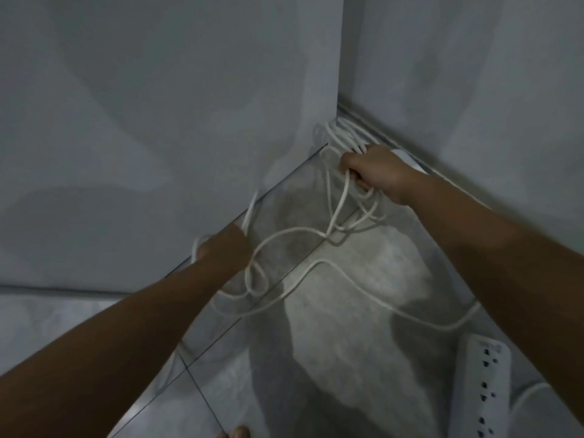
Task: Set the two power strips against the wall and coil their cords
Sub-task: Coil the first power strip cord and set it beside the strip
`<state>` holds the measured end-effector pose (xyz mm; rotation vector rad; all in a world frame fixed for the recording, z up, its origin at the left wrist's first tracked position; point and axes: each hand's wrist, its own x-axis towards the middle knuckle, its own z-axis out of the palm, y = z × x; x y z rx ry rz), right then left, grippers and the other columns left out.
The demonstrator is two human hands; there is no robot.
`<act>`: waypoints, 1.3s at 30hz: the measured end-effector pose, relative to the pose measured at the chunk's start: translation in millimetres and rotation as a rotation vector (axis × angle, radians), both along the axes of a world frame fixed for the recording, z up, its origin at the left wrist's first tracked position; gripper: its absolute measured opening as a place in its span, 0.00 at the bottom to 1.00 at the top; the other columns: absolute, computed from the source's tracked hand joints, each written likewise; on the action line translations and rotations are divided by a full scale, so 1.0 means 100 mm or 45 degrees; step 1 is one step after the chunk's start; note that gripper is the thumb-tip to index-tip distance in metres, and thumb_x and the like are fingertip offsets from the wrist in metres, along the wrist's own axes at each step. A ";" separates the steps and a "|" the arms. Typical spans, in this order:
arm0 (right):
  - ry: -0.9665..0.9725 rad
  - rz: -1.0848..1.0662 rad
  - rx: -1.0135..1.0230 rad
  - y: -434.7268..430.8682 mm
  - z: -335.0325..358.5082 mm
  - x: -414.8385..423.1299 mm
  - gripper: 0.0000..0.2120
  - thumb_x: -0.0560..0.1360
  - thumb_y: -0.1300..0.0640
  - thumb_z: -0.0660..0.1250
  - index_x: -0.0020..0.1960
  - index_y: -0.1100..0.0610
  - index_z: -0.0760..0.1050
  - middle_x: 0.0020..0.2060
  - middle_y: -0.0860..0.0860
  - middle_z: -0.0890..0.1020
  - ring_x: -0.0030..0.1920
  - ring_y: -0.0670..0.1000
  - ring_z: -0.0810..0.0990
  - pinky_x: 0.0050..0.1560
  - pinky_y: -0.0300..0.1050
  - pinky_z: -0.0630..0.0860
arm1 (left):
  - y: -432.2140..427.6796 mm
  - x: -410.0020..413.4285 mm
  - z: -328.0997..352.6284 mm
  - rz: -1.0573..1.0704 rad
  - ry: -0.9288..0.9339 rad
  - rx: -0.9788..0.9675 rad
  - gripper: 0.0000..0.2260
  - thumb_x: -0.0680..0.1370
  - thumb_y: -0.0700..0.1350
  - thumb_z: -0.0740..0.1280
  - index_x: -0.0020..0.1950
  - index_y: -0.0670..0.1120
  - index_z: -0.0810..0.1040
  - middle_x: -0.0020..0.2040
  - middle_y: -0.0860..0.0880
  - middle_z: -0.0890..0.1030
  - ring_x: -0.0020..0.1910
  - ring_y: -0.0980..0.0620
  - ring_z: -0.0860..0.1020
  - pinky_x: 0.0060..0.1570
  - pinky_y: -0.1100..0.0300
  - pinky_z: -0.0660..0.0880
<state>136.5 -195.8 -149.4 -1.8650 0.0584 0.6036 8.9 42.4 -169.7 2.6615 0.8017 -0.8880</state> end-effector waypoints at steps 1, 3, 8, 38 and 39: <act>-0.008 -0.018 0.010 0.00 0.01 0.00 0.12 0.72 0.59 0.66 0.30 0.56 0.71 0.22 0.50 0.71 0.20 0.47 0.66 0.24 0.38 0.63 | 0.08 -0.08 0.05 -0.067 0.152 0.025 0.11 0.79 0.45 0.58 0.53 0.40 0.76 0.42 0.44 0.80 0.42 0.44 0.82 0.46 0.54 0.78; -0.032 -0.075 0.034 -0.01 0.02 0.01 0.11 0.71 0.59 0.65 0.30 0.56 0.72 0.23 0.50 0.71 0.20 0.46 0.65 0.24 0.37 0.62 | 0.19 -0.20 0.10 -0.110 0.380 0.034 0.09 0.80 0.48 0.61 0.47 0.45 0.78 0.34 0.49 0.79 0.31 0.50 0.80 0.39 0.61 0.78; -0.043 -0.226 0.074 0.05 0.04 0.03 0.13 0.73 0.58 0.65 0.30 0.56 0.69 0.21 0.48 0.71 0.20 0.46 0.66 0.23 0.35 0.61 | 0.36 -0.45 0.16 -0.418 0.908 0.217 0.23 0.82 0.55 0.56 0.68 0.40 0.73 0.63 0.44 0.78 0.62 0.48 0.77 0.56 0.61 0.74; 0.331 -0.279 0.658 0.11 0.08 0.07 0.11 0.80 0.58 0.60 0.39 0.57 0.72 0.26 0.49 0.74 0.24 0.46 0.72 0.28 0.38 0.72 | -0.40 0.12 0.45 0.219 0.518 -1.799 0.09 0.79 0.44 0.61 0.53 0.39 0.76 0.54 0.47 0.83 0.59 0.54 0.80 0.63 0.63 0.70; 0.325 -0.260 0.649 0.09 0.08 0.08 0.11 0.80 0.58 0.59 0.39 0.57 0.71 0.24 0.48 0.72 0.22 0.45 0.68 0.25 0.37 0.67 | -0.42 0.21 0.47 0.400 0.371 -1.774 0.08 0.79 0.43 0.60 0.44 0.41 0.75 0.43 0.46 0.84 0.48 0.51 0.83 0.55 0.62 0.75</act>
